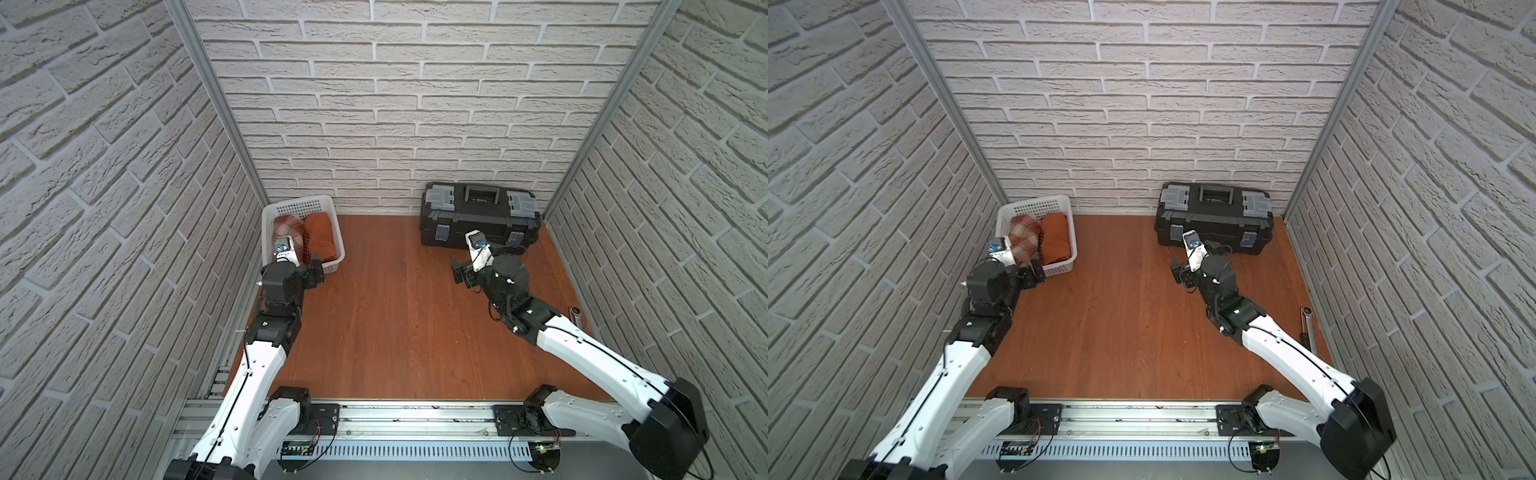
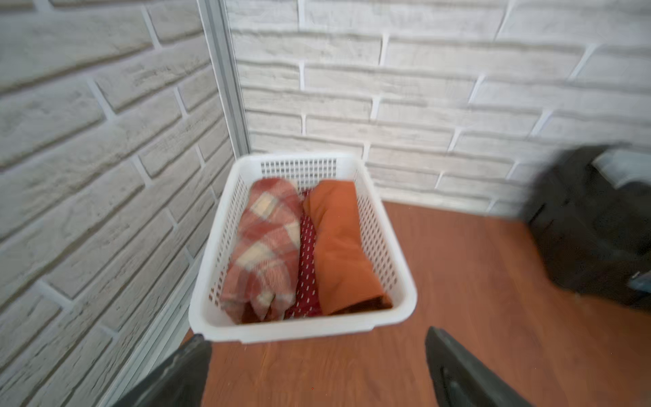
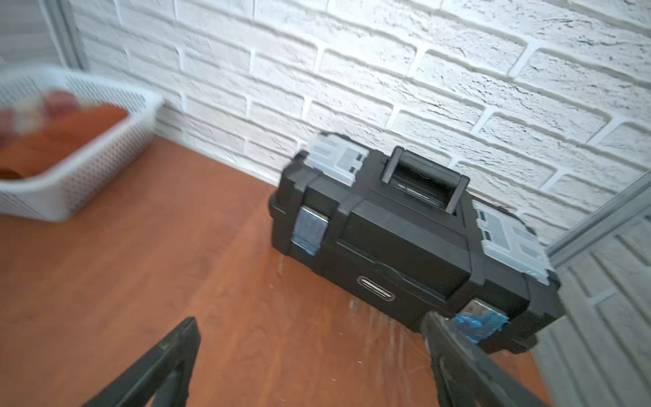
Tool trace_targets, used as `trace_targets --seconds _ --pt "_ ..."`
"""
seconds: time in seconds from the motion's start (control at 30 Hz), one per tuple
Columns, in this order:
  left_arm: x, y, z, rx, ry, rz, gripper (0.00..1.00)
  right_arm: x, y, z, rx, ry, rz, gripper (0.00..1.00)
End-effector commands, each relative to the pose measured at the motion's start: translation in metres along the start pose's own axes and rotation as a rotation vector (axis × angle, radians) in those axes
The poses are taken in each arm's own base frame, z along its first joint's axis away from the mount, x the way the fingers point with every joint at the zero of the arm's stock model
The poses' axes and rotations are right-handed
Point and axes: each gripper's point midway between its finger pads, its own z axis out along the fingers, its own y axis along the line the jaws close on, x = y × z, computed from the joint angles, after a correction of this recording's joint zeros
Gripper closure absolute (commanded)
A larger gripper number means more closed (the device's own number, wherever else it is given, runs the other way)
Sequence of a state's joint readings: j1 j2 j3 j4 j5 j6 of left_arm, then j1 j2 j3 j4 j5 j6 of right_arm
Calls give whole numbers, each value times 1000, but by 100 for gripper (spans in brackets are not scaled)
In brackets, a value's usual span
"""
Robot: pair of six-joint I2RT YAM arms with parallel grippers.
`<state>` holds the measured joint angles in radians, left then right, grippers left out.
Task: Roll up the skirts
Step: Reset both arms
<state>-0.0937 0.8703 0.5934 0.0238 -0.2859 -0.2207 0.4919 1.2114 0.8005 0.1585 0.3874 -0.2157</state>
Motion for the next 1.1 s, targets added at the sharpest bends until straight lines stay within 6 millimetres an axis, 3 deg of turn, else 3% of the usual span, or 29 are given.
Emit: trace_targets --seconds 0.0,0.07,0.17,0.27,0.4,0.5,0.57,0.6,0.7,0.77,0.87,0.93,1.0,1.07 --pt "19 42 17 -157 -111 -58 2 47 -26 31 104 95 -76 0" --pt "44 50 36 -194 -71 -54 2 65 -30 39 36 54 -19 0" --pt "80 57 55 -282 -51 4 2 95 -59 41 122 48 77 0" --pt "88 49 68 -252 -101 -2 1 119 -87 40 141 60 237 0" --pt "95 35 77 -180 -95 31 1 123 -115 34 188 9 385 0" --pt "107 19 95 -79 -68 74 2 125 -100 23 109 38 343 0" --pt "108 19 94 -77 -32 69 1 116 -117 15 192 9 349 0" --pt "108 22 99 -76 -38 53 2 124 -123 17 226 13 372 0" --pt "108 26 105 -82 -1 35 2 153 -102 32 117 138 433 1" --pt "110 27 105 -84 14 34 1 156 -98 35 115 90 410 0" --pt "109 25 105 -78 8 41 1 180 -87 46 87 55 425 1" --pt "109 23 106 -73 12 49 1 173 -64 46 -30 -15 364 0" --pt "109 22 106 -72 12 52 1 175 -64 49 -6 55 342 1" --pt "109 22 106 -73 12 51 2 174 -66 49 14 11 348 1"
